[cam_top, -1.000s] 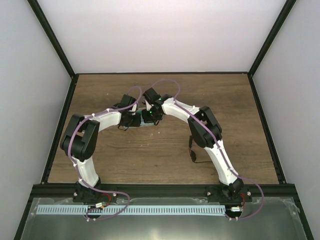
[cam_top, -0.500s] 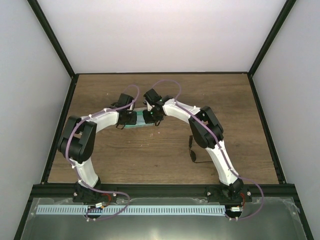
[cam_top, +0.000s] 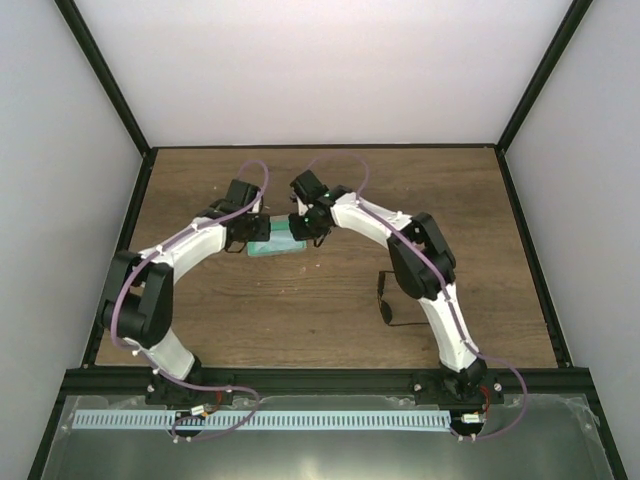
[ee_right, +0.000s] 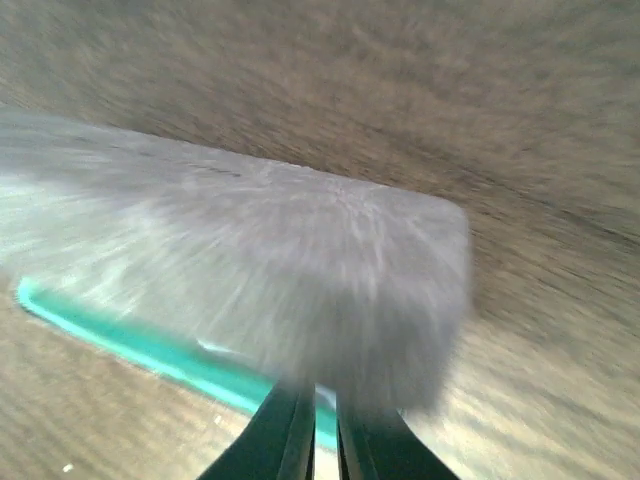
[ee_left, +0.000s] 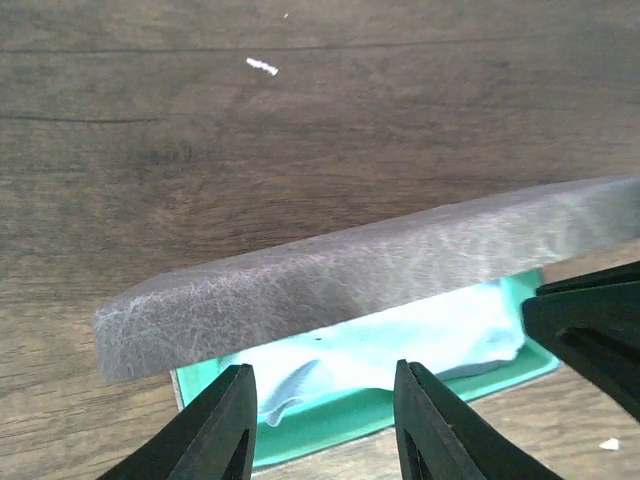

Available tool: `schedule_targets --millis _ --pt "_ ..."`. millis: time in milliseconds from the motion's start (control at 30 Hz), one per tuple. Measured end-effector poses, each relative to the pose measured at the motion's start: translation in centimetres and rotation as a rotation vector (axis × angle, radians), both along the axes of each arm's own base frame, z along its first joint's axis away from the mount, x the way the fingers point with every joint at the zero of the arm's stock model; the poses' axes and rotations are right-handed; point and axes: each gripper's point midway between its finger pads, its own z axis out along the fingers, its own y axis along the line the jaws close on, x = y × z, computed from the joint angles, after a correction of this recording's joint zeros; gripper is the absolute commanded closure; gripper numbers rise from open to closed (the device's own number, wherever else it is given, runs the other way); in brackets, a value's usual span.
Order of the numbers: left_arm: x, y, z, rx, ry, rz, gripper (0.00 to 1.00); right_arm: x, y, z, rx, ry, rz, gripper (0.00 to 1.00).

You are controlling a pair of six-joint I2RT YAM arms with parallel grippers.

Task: Organize the sunglasses
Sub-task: Place the glasses cleaning cloth in the sunglasses case, then fold the sunglasses at the center of the board.

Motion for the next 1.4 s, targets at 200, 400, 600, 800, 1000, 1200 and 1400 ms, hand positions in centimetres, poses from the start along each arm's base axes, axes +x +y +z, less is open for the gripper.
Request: schedule_targets --millis 200,400,600,800,1000,1200,1400 --pt "-0.6 -1.8 2.5 -0.068 -0.037 -0.021 0.59 -1.3 -3.9 7.0 0.023 -0.144 -0.114 0.68" --pt "-2.8 -8.8 4.8 -0.153 -0.049 -0.162 0.61 -6.1 -13.3 11.9 0.059 -0.268 -0.328 0.36" --pt "-6.3 -19.1 6.9 -0.262 -0.043 -0.379 0.56 -7.0 -22.2 10.3 -0.012 -0.241 -0.558 0.35" --pt "-7.1 -24.7 4.4 -0.237 0.026 -0.461 0.39 -11.7 -26.6 7.6 -0.046 -0.116 -0.721 0.41" --pt "-6.9 -28.0 3.4 -0.240 0.051 -0.501 0.39 -13.9 -31.6 6.7 0.056 -0.076 -0.908 0.82" --pt "-9.7 -28.5 2.3 -0.215 0.085 -0.535 0.46 -11.4 -32.7 5.2 0.031 0.019 -0.890 0.90" --pt "-12.6 -28.5 1.7 -0.200 0.135 -0.586 0.46 -5.5 -33.1 5.2 0.005 0.031 -0.838 0.91"
